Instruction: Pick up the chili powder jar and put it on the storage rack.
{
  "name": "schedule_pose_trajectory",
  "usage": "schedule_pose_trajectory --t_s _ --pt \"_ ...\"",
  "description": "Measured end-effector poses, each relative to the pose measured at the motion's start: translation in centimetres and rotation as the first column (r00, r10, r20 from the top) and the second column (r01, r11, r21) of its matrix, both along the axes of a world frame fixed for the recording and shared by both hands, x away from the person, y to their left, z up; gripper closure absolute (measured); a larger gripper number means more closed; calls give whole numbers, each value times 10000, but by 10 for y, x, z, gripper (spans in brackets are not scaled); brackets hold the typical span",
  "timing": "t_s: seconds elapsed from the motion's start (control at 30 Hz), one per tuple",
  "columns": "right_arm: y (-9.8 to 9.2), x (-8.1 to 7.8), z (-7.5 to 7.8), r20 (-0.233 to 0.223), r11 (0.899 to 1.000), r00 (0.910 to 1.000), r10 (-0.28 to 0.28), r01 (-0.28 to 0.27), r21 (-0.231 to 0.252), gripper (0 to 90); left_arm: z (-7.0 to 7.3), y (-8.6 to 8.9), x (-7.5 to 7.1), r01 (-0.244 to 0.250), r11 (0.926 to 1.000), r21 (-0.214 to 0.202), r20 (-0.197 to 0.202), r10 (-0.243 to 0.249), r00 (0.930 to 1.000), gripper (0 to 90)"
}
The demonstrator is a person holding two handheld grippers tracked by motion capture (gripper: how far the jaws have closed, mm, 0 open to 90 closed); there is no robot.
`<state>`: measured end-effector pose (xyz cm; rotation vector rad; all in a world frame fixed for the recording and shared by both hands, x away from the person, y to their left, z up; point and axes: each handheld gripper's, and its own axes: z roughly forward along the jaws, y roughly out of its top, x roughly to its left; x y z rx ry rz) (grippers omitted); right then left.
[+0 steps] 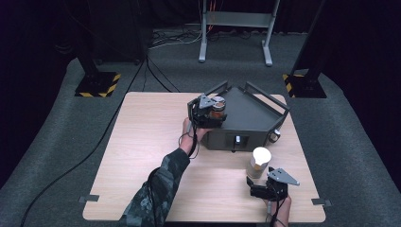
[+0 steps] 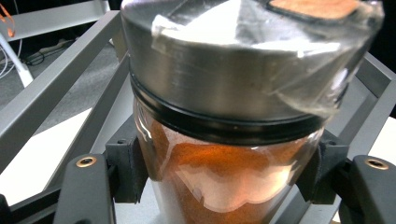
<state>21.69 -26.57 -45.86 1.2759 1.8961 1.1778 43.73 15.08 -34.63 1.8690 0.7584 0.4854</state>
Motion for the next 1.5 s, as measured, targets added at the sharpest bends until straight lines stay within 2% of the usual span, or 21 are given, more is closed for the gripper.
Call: schedule_pose_trajectory --t_s 0.13,0.33,0.53,0.6,0.7,0.77,0.83,0.9,1.07,1.2,1.33,1.5 --pt "0 0 0 20 10000 10000 -1 1 -9 1 -4 2 -1 13 9999 -153 89 -12 10000 313" --pt "0 0 0 35 10000 10000 -2 2 -13 1 -5 2 -1 28 9999 -156 128 -26 9999 313" --pt "0 -1 0 39 10000 10000 -5 5 -20 1 -2 3 1 59 9999 -112 -16 -59 10000 308" --pt "0 -1 0 38 10000 10000 -5 5 -21 1 1 4 1 14 9998 -201 -197 -18 9998 258" --pt "0 0 0 13 10000 10000 -9 9 -18 1 9 7 0 67 9999 -102 -395 -71 9992 166" --pt "1 0 0 28 10000 10000 -12 12 -31 1 15 8 -1 181 9998 114 -515 -175 9985 111" --pt "1 0 0 28 10000 10000 -11 11 -42 0 21 10 -6 224 9991 370 -475 -206 9987 67" --pt "1 -1 0 29 10000 10000 -31 31 -34 1 23 15 -11 388 9983 443 -479 -367 9982 30" --pt "1 -1 0 31 10000 10000 -36 36 -39 1 24 26 -32 550 9951 819 -324 -525 9981 9" --pt "1 0 0 24 10000 10000 -35 35 -38 1 19 38 -47 782 9912 1068 -489 -734 9961 1" --pt "1 0 0 -3 10000 10000 -30 30 -40 1 12 46 -65 877 9836 1576 -707 -774 9945 0" --pt "1 0 0 13 10000 10000 -58 58 -20 1 -4 64 -90 807 9818 1718 -940 -652 9934 0"
